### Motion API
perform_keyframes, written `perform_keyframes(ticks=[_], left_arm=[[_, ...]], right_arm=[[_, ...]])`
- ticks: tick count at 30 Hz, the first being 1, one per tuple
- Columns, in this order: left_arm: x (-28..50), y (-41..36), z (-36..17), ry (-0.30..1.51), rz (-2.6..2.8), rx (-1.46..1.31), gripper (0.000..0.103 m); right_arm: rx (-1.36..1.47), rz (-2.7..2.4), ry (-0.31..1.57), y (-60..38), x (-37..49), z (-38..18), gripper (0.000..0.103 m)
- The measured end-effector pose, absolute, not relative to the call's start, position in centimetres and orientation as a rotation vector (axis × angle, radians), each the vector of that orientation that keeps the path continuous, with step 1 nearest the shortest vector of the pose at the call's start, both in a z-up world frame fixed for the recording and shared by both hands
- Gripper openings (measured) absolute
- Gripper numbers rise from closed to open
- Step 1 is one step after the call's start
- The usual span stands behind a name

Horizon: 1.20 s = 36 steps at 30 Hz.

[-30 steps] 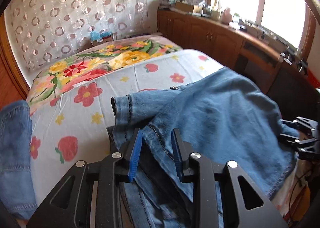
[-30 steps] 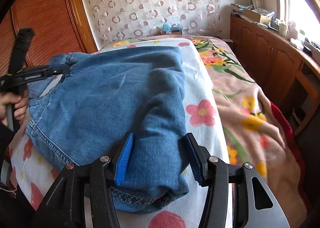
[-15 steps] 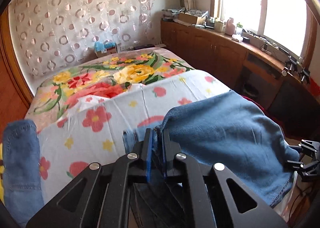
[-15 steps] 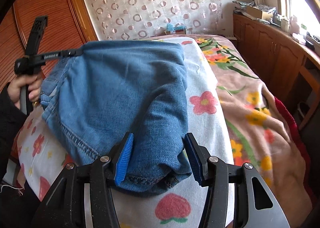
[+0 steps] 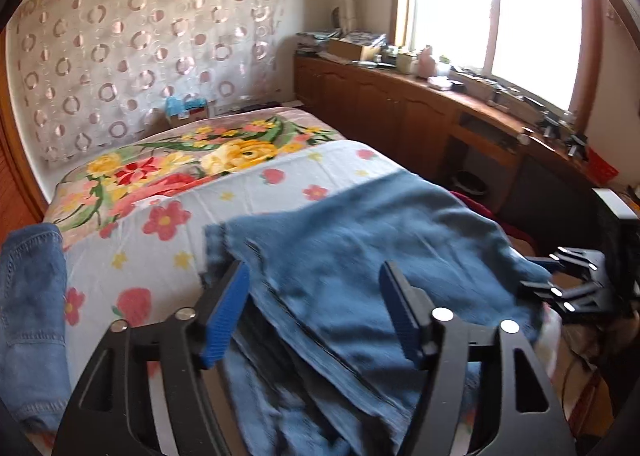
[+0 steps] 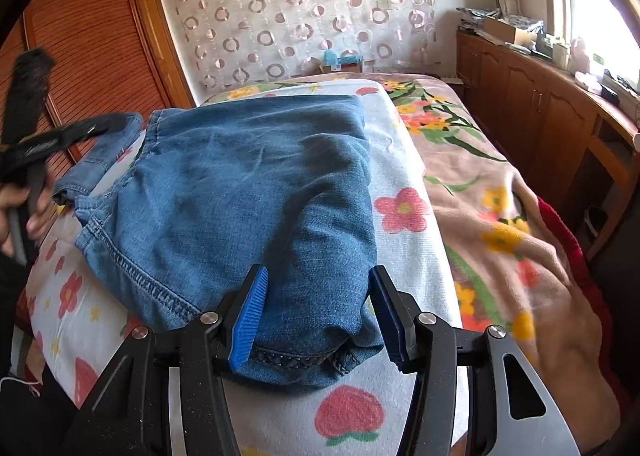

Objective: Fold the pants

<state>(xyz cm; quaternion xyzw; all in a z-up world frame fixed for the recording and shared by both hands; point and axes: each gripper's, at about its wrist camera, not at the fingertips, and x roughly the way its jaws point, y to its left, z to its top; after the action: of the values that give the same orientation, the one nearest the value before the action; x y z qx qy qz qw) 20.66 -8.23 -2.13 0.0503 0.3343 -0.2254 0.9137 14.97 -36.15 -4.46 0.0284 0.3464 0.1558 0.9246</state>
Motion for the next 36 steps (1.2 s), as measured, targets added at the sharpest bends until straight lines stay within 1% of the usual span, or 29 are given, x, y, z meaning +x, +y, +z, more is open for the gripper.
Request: perform_keyframes(ticks=[1,15,16,17,19,21,24,29,32,36], left_arm=[[19.9,-8.6,-2.3,0.691,-0.477,0.105,0.073],[14.5,-11.0,-6.0,0.746,-0.524,0.156,0.073],[14.5,-10.9,-6.3,0.753,-0.514,0.164,0.073],[14.5,-10.8,-6.7,0.763,-0.503,0.165,0.073],[14.7,-10.3,-7.3,0.778,-0.491,0.157,0.073],[14.6,-9.8,-7.6,0.779,-0.475,0.152,0.073],[14.3,-9.0,-7.4,0.775,-0.470,0.128,0.073],[13.4,-6.5,-5.5,0.726,-0.446,0.070,0.073],[13.0,-4.5,-4.2,0.698,-0.403,0.050,0.073],[12.1,-1.1,-2.7,0.661,-0.336,0.020,0.073]], right_arm=[[0.060,0.318,0.710,-36.2,15.0,-4.5,0.054],[0.123,0.325,0.732,-36.8,16.8,-5.1,0.053],[0.135,0.334,0.735,-36.9,16.8,-5.2,0.045],[0.152,0.355,0.739,-36.9,16.9,-5.2,0.040],[0.178,0.376,0.736,-36.9,16.8,-5.0,0.021],[0.180,0.391,0.715,-36.8,16.6,-4.4,0.014],[0.169,0.416,0.649,-36.1,15.8,-2.4,0.012],[0.122,0.487,0.547,-33.4,15.2,1.9,0.012],[0.084,0.538,0.513,-30.7,15.2,3.8,0.011],[0.039,0.612,0.495,-26.4,15.6,5.0,0.011]])
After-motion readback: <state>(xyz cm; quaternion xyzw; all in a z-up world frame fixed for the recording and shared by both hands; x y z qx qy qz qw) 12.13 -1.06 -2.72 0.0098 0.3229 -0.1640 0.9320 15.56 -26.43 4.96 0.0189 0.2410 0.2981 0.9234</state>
